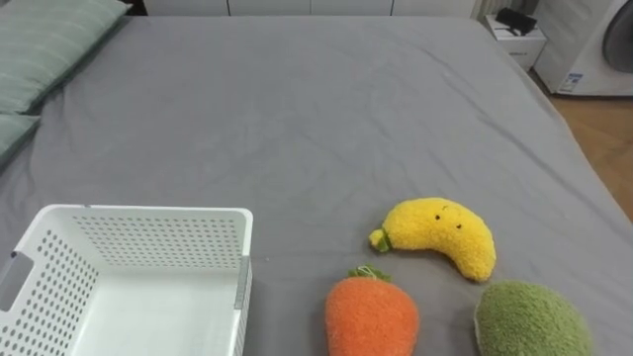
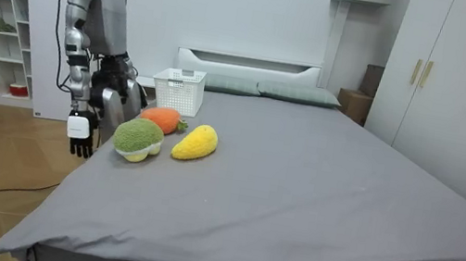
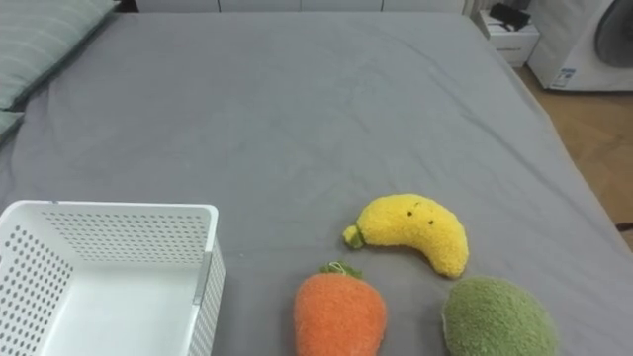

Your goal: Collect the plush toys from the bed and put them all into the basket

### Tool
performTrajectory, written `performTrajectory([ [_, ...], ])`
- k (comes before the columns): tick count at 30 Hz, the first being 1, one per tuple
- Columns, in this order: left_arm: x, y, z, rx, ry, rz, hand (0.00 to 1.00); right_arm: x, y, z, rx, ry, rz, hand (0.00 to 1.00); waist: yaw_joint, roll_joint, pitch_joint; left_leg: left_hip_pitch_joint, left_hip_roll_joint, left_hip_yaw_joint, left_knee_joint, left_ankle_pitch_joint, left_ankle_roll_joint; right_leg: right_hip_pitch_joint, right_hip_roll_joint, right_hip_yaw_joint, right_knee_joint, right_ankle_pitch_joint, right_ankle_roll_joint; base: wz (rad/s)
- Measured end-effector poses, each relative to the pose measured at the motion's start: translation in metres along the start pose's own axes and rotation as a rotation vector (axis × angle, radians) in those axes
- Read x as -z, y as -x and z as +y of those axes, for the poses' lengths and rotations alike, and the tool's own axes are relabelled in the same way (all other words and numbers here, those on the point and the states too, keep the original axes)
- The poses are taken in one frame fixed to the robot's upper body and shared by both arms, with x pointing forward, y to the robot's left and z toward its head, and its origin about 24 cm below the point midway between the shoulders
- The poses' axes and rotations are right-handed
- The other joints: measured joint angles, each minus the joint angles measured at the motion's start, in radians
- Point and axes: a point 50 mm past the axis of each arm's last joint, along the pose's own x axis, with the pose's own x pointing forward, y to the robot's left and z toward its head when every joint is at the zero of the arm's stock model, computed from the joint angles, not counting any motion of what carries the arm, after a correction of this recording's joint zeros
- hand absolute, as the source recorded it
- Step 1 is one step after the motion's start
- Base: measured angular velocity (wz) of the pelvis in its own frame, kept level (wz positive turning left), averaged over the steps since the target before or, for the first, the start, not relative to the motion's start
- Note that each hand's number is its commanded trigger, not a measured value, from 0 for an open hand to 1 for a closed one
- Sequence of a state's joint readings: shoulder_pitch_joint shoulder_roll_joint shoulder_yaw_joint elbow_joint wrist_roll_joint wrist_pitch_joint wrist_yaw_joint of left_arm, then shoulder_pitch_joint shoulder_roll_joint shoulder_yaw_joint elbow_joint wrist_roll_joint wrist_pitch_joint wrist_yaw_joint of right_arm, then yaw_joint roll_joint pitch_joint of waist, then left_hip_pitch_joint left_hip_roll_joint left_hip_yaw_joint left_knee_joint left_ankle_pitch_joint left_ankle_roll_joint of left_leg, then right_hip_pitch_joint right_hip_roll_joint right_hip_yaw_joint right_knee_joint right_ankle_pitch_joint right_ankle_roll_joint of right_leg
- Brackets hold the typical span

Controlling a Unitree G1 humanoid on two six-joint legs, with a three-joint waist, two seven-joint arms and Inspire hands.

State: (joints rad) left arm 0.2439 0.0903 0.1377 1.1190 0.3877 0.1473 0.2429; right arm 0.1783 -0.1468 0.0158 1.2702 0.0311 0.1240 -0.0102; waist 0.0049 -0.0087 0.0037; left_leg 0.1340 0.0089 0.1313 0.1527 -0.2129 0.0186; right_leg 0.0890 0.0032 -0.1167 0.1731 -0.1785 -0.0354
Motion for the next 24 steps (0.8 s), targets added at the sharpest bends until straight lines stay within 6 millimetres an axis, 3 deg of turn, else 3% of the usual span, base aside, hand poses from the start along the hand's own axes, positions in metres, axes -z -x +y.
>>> performTrajectory([
  [6,0.002,0.000,-0.001,0.018,0.002,0.023,0.00,0.006,0.000,0.003,0.011,-0.052,0.035,0.00,-0.006,-0.012,-0.0011,0.015,-0.001,-0.002,0.000,0.000,0.000,0.017,-0.002,-0.004,-0.003,-0.002,0.001,0.01],
  [12,0.007,-0.001,0.003,0.009,0.026,0.048,0.00,0.013,0.000,-0.001,0.048,-0.238,0.080,0.00,-0.022,-0.024,-0.0009,0.022,0.000,-0.001,-0.003,0.000,0.000,0.024,0.000,0.001,-0.002,-0.002,0.001,0.00],
  [21,0.017,-0.003,0.017,-0.035,0.109,0.091,0.00,0.019,0.001,-0.017,0.147,-0.483,0.106,0.00,-0.052,-0.043,-0.0037,0.026,0.000,0.007,-0.007,0.000,0.000,0.023,0.001,0.005,-0.001,-0.002,0.001,-0.01],
  [24,0.018,-0.005,0.024,-0.053,0.103,0.091,0.00,0.013,0.002,-0.032,0.207,-0.529,0.079,0.00,-0.054,-0.048,-0.0032,0.026,0.000,0.007,-0.007,0.000,0.000,0.022,0.001,0.008,-0.002,-0.001,0.002,-0.02],
])
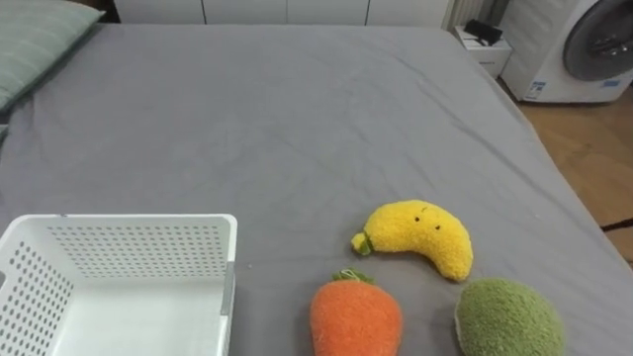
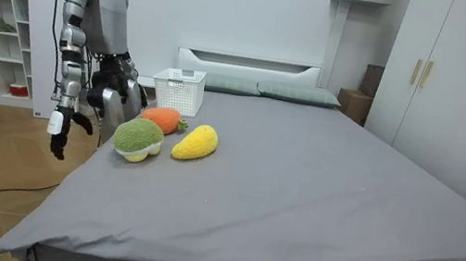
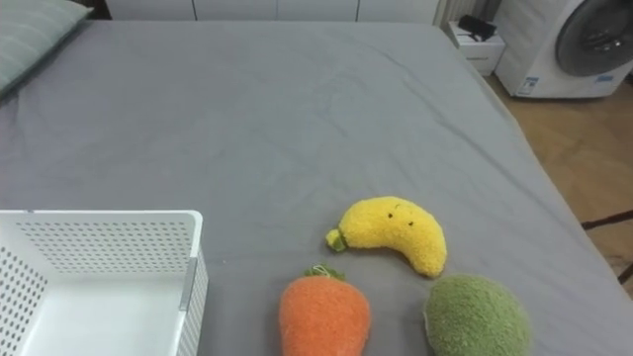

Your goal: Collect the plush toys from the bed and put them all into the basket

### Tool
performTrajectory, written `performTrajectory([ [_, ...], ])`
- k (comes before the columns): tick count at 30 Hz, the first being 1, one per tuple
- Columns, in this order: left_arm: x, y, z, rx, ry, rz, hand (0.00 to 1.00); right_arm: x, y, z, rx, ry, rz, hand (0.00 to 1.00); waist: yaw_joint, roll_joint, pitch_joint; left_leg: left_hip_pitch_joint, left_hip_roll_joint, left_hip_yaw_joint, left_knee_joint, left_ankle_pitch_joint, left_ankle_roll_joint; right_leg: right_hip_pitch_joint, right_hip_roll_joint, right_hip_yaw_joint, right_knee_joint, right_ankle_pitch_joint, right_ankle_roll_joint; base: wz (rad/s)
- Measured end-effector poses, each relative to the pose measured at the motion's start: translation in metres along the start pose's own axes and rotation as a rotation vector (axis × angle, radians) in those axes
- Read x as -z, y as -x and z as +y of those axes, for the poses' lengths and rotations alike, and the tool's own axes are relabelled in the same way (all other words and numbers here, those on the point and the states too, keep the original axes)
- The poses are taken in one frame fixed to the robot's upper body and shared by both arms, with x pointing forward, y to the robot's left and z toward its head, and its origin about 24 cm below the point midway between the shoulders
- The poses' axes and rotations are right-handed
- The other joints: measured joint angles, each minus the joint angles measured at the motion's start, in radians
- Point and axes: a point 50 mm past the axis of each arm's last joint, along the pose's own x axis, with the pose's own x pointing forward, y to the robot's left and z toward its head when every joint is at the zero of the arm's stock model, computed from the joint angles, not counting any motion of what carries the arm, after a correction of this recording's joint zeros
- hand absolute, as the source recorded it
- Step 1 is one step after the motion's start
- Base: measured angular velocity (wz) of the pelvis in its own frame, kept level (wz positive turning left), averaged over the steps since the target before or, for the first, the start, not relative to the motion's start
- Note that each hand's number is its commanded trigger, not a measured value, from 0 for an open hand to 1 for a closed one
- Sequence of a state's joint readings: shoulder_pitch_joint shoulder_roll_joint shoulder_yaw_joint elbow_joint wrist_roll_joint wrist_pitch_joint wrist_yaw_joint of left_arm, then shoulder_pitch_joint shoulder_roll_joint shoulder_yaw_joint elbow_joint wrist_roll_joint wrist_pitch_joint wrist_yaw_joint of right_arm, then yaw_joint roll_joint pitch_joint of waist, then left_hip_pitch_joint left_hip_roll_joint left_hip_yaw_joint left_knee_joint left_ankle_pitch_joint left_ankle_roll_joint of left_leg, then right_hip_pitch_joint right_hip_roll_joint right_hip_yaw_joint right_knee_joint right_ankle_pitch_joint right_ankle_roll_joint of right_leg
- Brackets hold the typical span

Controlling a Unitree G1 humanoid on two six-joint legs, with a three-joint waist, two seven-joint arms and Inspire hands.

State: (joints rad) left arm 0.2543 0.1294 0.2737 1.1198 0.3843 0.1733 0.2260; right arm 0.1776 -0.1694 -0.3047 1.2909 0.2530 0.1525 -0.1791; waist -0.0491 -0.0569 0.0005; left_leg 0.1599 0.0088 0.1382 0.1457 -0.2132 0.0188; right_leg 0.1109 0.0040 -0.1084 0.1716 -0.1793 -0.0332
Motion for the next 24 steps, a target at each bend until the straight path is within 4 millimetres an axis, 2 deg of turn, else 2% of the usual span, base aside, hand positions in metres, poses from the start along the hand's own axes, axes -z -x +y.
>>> performTrajectory([
  [4,0.001,-0.002,0.007,-0.018,-0.004,-0.001,0.00,-0.019,0.000,-0.011,0.055,-0.036,-0.073,0.00,0.000,-0.001,-0.0004,0.006,0.000,0.003,-0.002,0.000,0.000,0.000,0.002,0.004,0.000,0.001,0.000,-0.01],
  [9,-0.001,-0.002,0.008,-0.020,0.001,-0.014,0.00,-0.044,0.005,-0.011,0.079,-0.086,-0.179,0.00,0.007,-0.007,-0.0023,0.007,0.002,0.019,-0.004,0.000,0.000,-0.005,0.005,0.020,0.003,0.002,-0.001,-0.09],
  [13,0.000,-0.002,0.010,-0.027,0.007,-0.020,0.00,-0.077,0.013,-0.011,0.098,-0.100,-0.304,0.00,0.019,-0.015,-0.0034,0.002,0.003,0.028,-0.009,0.000,0.000,-0.013,0.007,0.025,-0.001,0.009,0.000,-0.09],
  [20,-0.001,-0.002,0.011,-0.035,0.018,-0.031,0.00,-0.134,0.043,-0.007,0.126,-0.100,-0.591,0.00,0.023,-0.015,-0.0034,-0.012,0.002,0.029,-0.011,0.000,0.000,-0.026,0.006,0.023,0.000,0.009,0.000,0.00],
  [24,-0.003,-0.002,0.012,-0.037,0.020,-0.039,0.00,-0.152,0.057,-0.005,0.128,-0.125,-0.700,0.00,0.027,-0.014,-0.0026,-0.013,0.003,0.030,-0.011,0.000,0.000,-0.025,0.007,0.023,-0.003,0.009,0.000,0.01],
])
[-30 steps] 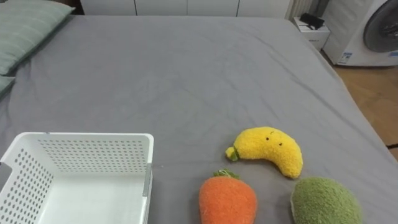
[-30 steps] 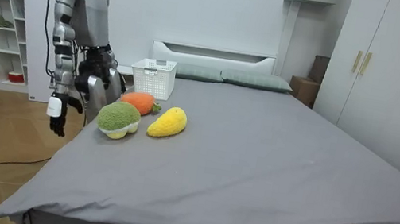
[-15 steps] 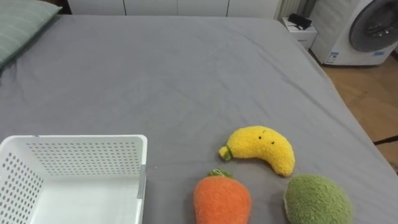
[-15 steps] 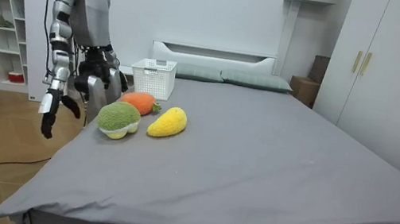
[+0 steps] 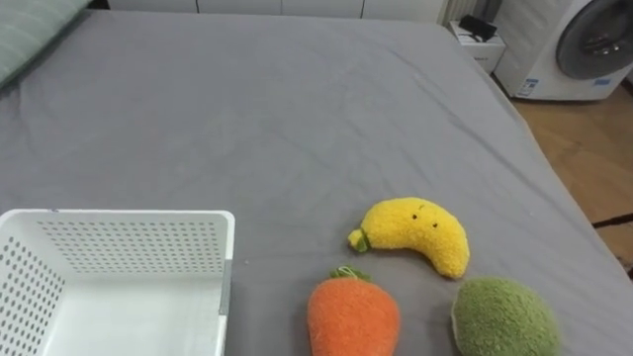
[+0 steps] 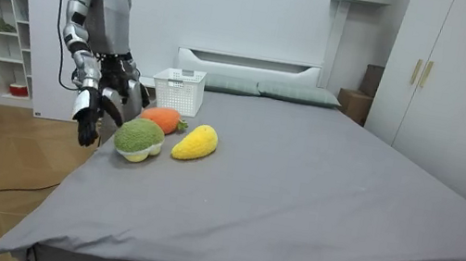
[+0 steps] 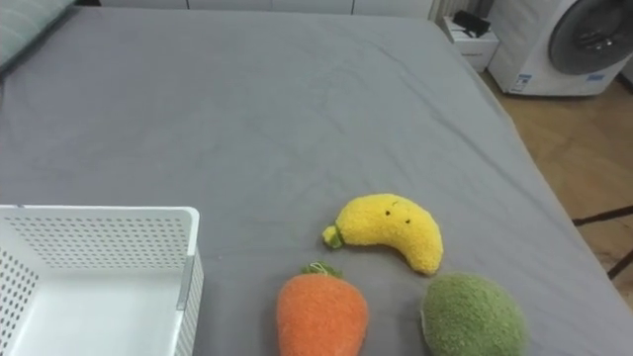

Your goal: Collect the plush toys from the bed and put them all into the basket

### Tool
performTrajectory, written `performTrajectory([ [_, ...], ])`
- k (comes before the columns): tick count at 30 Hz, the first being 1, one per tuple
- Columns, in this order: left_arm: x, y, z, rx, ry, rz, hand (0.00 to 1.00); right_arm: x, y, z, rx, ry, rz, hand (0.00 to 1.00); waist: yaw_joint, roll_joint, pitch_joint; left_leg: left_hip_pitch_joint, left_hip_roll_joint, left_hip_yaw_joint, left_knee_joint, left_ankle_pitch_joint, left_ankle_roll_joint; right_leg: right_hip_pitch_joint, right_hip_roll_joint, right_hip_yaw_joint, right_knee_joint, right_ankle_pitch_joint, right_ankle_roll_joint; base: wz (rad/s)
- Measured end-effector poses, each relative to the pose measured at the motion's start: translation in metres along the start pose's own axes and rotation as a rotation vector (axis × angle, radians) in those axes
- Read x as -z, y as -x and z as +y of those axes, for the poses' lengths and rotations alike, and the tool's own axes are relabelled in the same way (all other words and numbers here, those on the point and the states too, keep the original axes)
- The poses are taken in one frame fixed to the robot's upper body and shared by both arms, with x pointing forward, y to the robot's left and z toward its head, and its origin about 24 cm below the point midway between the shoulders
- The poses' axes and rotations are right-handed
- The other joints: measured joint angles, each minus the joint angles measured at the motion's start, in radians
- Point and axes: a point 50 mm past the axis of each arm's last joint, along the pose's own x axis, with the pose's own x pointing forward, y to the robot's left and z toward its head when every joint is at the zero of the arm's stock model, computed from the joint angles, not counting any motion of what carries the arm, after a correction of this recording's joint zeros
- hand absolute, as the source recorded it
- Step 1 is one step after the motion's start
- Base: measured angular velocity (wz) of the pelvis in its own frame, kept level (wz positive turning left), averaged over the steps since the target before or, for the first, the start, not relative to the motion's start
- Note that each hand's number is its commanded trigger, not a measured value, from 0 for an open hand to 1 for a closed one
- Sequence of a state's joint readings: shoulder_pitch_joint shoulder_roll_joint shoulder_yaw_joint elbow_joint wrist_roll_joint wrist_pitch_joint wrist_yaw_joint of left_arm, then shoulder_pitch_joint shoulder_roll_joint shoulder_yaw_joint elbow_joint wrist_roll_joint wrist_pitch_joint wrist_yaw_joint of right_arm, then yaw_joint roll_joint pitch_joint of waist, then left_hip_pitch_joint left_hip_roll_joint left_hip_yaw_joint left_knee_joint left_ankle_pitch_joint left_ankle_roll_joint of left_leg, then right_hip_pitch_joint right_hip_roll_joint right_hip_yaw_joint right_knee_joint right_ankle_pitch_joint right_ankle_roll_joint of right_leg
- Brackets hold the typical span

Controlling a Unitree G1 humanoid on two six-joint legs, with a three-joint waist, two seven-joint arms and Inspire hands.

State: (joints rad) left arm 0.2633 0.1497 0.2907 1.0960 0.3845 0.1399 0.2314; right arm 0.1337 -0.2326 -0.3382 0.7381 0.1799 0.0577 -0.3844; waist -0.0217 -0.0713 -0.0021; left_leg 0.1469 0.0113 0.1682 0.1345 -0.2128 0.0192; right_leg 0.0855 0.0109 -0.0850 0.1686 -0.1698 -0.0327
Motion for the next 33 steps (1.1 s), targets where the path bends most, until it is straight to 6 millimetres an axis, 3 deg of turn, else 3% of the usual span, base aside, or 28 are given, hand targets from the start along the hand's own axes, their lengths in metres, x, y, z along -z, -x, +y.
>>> performTrajectory([
  [5,-0.003,0.000,0.003,-0.009,0.000,-0.013,0.00,-0.048,0.008,0.005,0.011,0.049,-0.241,0.00,-0.002,0.003,0.0031,-0.005,0.001,0.011,-0.001,0.000,0.000,-0.016,-0.001,0.002,0.002,0.001,0.000,-0.06],
  [11,-0.004,0.000,0.002,-0.009,0.000,-0.013,0.00,-0.082,0.022,0.016,-0.031,0.058,-0.412,0.00,0.000,0.006,0.0004,-0.012,0.002,0.010,0.001,0.000,0.000,-0.016,-0.001,0.002,0.003,0.002,0.000,0.00],
  [13,-0.007,0.000,0.002,-0.009,0.004,-0.020,0.00,-0.085,0.025,0.020,-0.054,0.058,-0.429,0.00,0.004,0.001,-0.0024,-0.012,0.002,0.010,0.002,0.000,0.000,-0.019,-0.001,0.001,0.003,0.002,0.000,0.00],
  [18,-0.008,0.001,-0.001,-0.008,-0.021,-0.020,0.00,-0.095,0.034,0.029,-0.093,0.051,-0.483,0.00,0.006,0.006,0.0009,-0.011,0.001,0.010,0.002,0.000,0.000,-0.018,-0.002,0.001,0.003,0.001,0.000,0.00],
  [27,-0.004,0.002,-0.004,-0.025,-0.030,-0.011,0.00,-0.093,0.037,0.036,-0.122,0.108,-0.495,0.00,0.010,0.005,0.0008,-0.013,0.008,0.011,0.001,0.000,0.000,-0.018,-0.002,0.000,0.003,0.001,0.000,0.00],
  [33,-0.004,0.002,-0.005,-0.022,-0.029,-0.011,0.00,-0.087,0.039,0.047,-0.196,0.236,-0.509,0.00,0.025,0.004,0.0009,-0.013,0.008,0.007,0.001,0.000,0.000,-0.015,-0.002,-0.004,0.002,0.002,0.000,0.01],
])
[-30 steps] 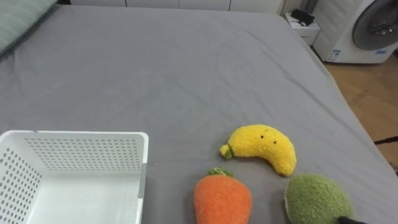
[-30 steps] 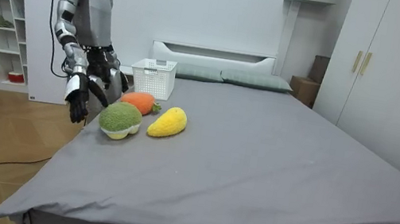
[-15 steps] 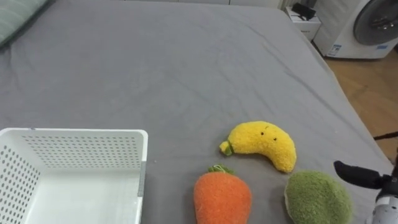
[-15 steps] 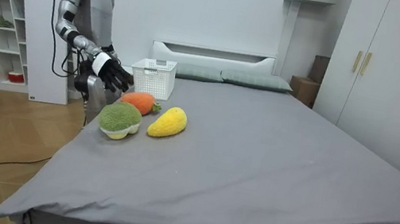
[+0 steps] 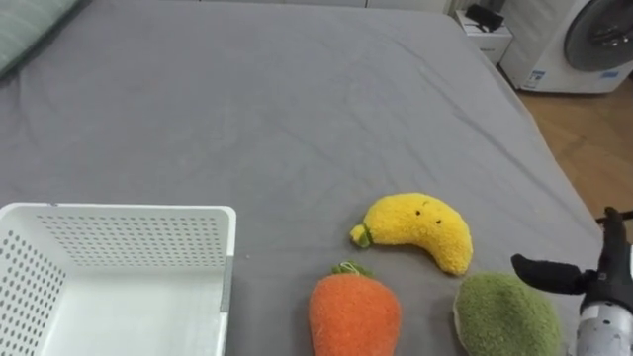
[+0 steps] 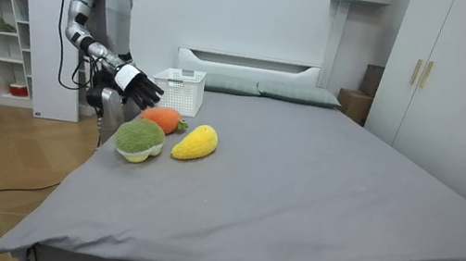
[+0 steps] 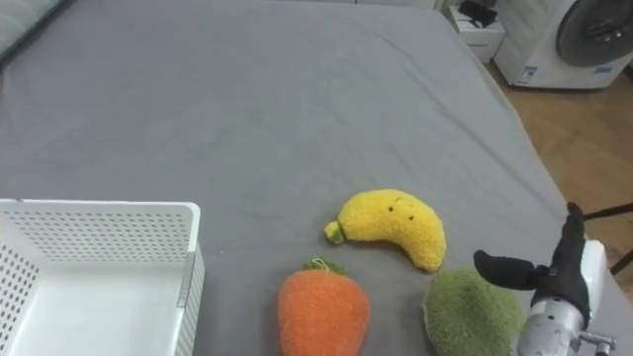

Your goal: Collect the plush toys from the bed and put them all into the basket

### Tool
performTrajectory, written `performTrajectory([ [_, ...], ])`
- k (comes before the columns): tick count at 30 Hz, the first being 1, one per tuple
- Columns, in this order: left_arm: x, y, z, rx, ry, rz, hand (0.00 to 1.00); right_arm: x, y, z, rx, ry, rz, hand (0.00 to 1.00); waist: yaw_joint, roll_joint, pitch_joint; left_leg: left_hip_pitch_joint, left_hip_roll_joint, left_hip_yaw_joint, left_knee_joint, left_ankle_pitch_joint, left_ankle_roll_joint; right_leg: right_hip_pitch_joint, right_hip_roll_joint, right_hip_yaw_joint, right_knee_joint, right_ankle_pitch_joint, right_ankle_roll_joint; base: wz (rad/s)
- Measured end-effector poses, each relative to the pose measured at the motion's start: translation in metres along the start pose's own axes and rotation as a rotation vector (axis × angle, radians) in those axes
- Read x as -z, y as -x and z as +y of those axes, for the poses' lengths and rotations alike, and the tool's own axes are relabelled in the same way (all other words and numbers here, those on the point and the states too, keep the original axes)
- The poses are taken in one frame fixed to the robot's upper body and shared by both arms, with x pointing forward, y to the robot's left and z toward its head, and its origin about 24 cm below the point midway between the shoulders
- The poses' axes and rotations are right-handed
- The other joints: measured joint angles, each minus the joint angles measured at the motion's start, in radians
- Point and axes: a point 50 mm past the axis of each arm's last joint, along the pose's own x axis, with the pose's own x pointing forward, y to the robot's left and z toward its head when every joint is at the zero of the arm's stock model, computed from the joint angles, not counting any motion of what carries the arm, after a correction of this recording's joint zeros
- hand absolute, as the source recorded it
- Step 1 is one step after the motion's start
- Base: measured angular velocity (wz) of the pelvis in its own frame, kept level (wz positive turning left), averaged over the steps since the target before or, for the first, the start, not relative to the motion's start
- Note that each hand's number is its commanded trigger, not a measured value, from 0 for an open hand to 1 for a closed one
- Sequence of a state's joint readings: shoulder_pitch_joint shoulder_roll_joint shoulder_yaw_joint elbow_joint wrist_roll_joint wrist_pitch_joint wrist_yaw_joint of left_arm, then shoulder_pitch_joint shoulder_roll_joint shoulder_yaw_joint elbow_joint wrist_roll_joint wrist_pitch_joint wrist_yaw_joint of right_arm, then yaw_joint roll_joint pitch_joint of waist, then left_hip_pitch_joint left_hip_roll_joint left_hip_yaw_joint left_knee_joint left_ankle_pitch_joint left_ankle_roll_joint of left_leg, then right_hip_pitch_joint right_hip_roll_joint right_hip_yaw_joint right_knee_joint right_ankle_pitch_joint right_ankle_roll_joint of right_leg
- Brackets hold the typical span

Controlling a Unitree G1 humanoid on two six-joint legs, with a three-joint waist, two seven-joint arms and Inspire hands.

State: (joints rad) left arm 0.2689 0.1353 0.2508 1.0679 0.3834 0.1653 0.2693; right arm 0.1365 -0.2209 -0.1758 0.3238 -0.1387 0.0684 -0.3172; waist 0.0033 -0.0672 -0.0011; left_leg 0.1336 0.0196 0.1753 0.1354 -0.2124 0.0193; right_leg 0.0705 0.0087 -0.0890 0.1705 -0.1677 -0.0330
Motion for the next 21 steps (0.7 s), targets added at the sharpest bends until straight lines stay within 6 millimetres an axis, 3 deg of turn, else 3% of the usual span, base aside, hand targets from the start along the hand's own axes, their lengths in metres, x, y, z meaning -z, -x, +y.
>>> performTrajectory([
  [6,0.004,0.000,0.001,0.004,-0.023,0.009,0.00,0.014,0.004,0.013,-0.150,0.113,0.051,0.00,0.001,-0.005,-0.0035,-0.001,-0.002,-0.018,0.003,0.001,0.001,0.016,-0.006,-0.024,-0.005,0.000,0.001,0.11],
  [12,0.011,0.001,0.002,0.025,-0.023,0.034,0.00,0.049,0.011,0.020,-0.274,0.177,0.204,0.00,0.003,-0.009,-0.0035,-0.004,-0.002,-0.024,0.013,0.000,0.001,0.015,-0.007,-0.028,-0.005,-0.001,0.000,0.01],
  [14,0.010,0.001,0.002,0.025,-0.022,0.032,0.00,0.066,0.015,0.021,-0.310,0.186,0.285,0.00,0.006,-0.012,-0.0069,-0.004,-0.002,-0.025,0.014,0.000,0.001,0.015,-0.008,-0.031,-0.004,-0.001,0.000,0.00],
  [21,0.004,0.000,0.005,0.016,-0.009,0.014,0.00,0.079,0.016,0.018,-0.351,0.212,0.344,0.00,0.004,-0.013,-0.0091,0.000,-0.002,-0.031,0.016,0.000,0.001,0.030,-0.009,-0.042,-0.004,0.000,-0.001,0.03],
])
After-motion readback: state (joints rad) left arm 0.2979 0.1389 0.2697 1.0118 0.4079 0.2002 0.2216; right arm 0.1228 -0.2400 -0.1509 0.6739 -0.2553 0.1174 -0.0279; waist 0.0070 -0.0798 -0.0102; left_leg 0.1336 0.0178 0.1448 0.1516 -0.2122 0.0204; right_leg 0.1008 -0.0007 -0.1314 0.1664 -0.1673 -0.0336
